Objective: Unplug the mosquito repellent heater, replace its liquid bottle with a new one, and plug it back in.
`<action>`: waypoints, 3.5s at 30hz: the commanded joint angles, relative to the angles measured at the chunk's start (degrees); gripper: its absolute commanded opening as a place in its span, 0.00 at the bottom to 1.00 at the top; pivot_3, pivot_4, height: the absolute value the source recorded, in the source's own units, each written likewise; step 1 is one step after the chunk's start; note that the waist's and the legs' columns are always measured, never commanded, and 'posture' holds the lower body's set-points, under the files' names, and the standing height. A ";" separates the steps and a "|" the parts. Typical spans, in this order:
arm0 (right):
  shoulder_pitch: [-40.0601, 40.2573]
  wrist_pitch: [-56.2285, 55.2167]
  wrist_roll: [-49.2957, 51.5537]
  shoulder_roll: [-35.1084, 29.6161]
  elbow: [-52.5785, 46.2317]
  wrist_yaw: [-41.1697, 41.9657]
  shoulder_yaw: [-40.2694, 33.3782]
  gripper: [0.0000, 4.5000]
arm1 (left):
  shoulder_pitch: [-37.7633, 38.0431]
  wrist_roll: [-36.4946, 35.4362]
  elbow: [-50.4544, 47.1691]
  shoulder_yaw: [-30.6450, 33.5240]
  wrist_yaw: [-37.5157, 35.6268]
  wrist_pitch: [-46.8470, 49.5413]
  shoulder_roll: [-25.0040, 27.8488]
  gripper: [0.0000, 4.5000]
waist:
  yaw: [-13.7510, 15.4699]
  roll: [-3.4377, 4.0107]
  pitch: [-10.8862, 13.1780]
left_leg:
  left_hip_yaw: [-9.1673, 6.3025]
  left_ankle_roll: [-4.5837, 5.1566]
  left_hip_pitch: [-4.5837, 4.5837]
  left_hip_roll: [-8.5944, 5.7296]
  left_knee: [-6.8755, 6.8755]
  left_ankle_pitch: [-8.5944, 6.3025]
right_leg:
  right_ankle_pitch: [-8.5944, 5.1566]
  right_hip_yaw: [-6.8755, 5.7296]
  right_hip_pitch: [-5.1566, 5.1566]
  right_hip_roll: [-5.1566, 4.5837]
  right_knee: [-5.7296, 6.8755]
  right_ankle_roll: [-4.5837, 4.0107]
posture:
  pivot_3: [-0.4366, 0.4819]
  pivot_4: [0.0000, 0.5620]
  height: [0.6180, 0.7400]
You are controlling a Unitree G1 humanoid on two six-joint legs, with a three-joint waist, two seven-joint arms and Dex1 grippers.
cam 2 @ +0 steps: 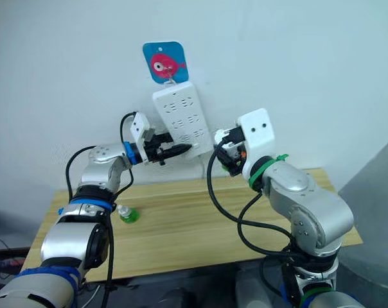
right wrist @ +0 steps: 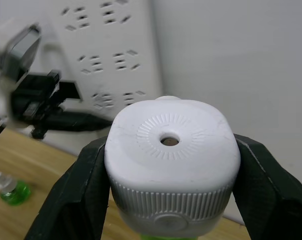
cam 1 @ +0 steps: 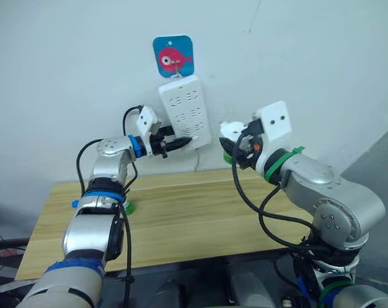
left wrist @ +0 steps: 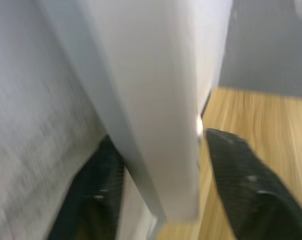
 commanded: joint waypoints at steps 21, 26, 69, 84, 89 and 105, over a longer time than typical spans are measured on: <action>-4.52 7.51 11.73 26.63 -5.66 -0.16 -32.14 0.65 | 34.13 -21.28 -71.51 -6.04 19.95 25.40 -3.05 1.00 | 0.67 0.76 0.18 | 0.13 -0.01 0.15 0.02 0.08 0.00 | 0.04 0.09 0.22 0.14 -0.01 -0.05 | 0.26 0.23 1.00; -4.77 6.59 14.98 29.79 -4.70 -3.13 -33.86 0.65 | 27.64 -18.32 -65.06 -10.83 22.14 26.10 -8.60 1.00 | 0.09 0.99 0.06 | 0.19 0.01 0.15 0.05 0.03 0.00 | 0.04 0.11 0.20 0.36 0.00 -0.05 | 0.25 0.22 1.00; 12.79 -26.45 58.47 -5.85 25.30 -9.09 -13.81 0.65 | 33.34 -17.68 -63.05 -5.54 16.54 23.54 -3.30 1.00 | -0.79 1.29 1.23 | 0.44 0.09 0.10 0.17 0.00 0.00 | -0.22 0.31 0.20 0.68 -0.26 0.34 | 0.25 0.33 1.00; 13.31 -32.91 71.97 -3.31 24.41 -21.58 -9.92 0.65 | 29.18 -17.45 -63.80 -8.71 20.02 26.46 -7.37 1.00 | 0.88 1.16 2.74 | 0.33 0.09 0.01 0.16 0.00 0.00 | -0.15 0.37 0.18 0.61 -0.28 0.24 | 0.27 0.36 1.00; 13.38 -35.25 73.75 -3.62 23.92 -23.92 -8.46 0.65 | 27.55 -17.05 -61.44 -8.08 19.99 24.87 -8.61 1.00 | 0.88 1.16 2.80 | 0.34 0.09 0.01 0.16 -0.01 0.00 | -0.05 0.35 0.17 0.62 -0.29 0.07 | 0.27 0.36 1.00; 14.53 -39.30 75.34 -4.64 22.36 -25.64 -4.91 0.65 | 24.90 -15.57 -56.48 -9.71 20.16 20.65 -12.67 0.50 | 0.90 1.15 2.82 | 0.38 0.09 -0.02 0.16 -0.01 0.00 | -0.08 0.33 0.17 0.63 -0.35 0.11 | 0.25 0.34 1.00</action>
